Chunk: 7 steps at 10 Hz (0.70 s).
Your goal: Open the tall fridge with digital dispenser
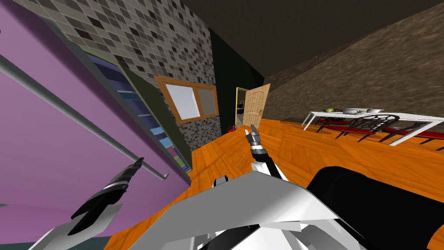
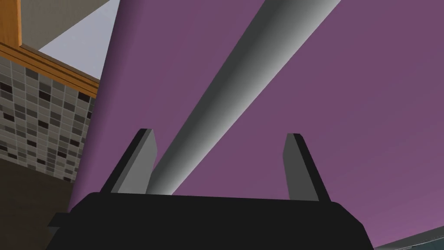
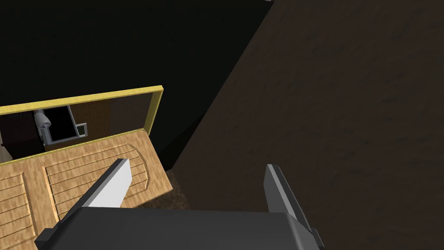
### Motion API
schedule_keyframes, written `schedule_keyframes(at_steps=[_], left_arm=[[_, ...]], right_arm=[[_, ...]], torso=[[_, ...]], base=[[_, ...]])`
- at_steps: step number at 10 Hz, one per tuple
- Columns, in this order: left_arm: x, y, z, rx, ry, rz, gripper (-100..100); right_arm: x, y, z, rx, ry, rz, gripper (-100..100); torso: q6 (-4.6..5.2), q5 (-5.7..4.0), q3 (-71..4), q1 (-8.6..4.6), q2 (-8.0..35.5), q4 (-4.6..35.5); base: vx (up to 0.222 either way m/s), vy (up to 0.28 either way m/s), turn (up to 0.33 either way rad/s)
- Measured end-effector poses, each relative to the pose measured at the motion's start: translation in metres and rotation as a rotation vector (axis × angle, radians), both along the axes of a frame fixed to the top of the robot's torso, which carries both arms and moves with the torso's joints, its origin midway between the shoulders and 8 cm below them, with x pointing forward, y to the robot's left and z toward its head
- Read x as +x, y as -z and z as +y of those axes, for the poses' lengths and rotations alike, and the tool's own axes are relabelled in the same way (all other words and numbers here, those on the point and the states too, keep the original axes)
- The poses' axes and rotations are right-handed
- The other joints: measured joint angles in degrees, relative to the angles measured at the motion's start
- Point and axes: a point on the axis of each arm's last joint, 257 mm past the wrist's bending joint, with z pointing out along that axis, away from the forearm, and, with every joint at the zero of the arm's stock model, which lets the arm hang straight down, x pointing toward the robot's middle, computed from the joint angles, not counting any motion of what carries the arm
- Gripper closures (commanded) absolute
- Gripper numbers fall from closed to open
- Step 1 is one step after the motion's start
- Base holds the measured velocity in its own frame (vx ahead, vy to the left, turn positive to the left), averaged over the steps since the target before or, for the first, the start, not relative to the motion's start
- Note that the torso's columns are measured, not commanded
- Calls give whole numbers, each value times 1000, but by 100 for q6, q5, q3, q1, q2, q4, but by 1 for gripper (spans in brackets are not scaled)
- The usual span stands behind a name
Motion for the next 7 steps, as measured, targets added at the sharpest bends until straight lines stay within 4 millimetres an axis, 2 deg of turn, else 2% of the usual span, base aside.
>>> schedule_keyframes(at_steps=[3, 4, 6, 7], left_arm=[[-22, -24, 41, 15, -40, -23, 100], [-29, -25, 52, 18, -50, -26, 100], [-43, -10, 64, 4, -67, -7, 100], [-44, -9, 63, -1, -71, -2, 100]], right_arm=[[0, 0, 0, 0, -1, -1, 0], [0, 0, 0, 0, 0, 0, 0], [0, 0, 0, 0, 0, 0, 0], [0, 0, 0, 0, 0, 0, 0]], torso=[[-3, -8, 71, -20, 114, 36], [-10, -14, 61, -34, 93, 38], [-15, -19, 9, -21, 15, 15], [2, -22, 3, -12, 8, 16]], base=[[-259, 2, -373], [-124, -26, -59], [-12, -26, 52], [-143, -13, -366]])
